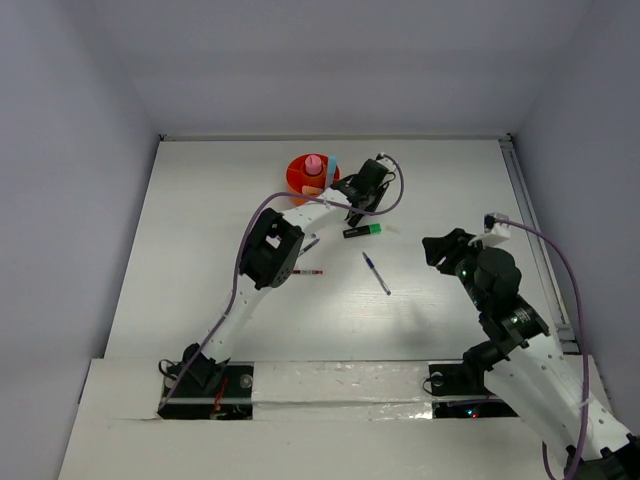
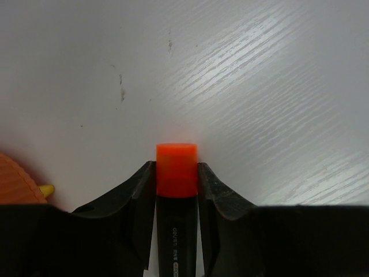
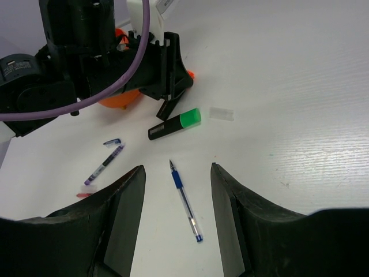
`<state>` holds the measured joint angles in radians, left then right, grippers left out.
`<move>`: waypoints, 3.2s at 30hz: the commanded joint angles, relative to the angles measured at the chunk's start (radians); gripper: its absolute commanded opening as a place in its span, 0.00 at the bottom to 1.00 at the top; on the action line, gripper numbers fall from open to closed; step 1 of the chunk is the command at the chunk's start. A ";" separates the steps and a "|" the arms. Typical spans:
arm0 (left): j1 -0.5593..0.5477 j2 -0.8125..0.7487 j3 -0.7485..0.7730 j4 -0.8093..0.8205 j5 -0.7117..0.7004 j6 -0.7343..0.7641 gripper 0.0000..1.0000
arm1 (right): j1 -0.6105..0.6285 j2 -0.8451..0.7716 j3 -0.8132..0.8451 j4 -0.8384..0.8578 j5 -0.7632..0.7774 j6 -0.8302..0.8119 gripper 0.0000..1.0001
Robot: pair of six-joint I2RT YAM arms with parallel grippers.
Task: Sort the stationery into containers
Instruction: Pick up the pen from the center of the board, then place the pen in the storage box.
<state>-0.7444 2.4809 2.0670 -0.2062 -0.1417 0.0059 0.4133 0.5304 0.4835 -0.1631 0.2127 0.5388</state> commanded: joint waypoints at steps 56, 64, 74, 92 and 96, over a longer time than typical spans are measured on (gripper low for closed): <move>0.295 -0.651 -0.903 1.110 -0.391 -0.313 0.00 | -0.001 0.020 -0.114 0.241 -0.128 -0.010 0.55; 0.286 -0.593 -0.889 1.137 -0.388 -0.325 0.00 | -0.001 0.022 -0.121 0.255 -0.139 -0.011 0.55; 0.277 -0.531 -0.877 1.171 -0.403 -0.307 0.00 | -0.001 -0.010 -0.129 0.264 -0.154 -0.010 0.55; 0.258 -0.527 -0.906 1.179 -0.450 -0.314 0.21 | -0.001 -0.026 -0.134 0.267 -0.164 -0.011 0.55; 0.258 -0.548 -0.924 1.189 -0.450 -0.320 0.34 | -0.001 -0.032 -0.134 0.264 -0.157 -0.014 0.55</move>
<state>-0.4824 1.9900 1.1614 0.9104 -0.5705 -0.3050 0.4133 0.5121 0.3573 0.0597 0.0525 0.5388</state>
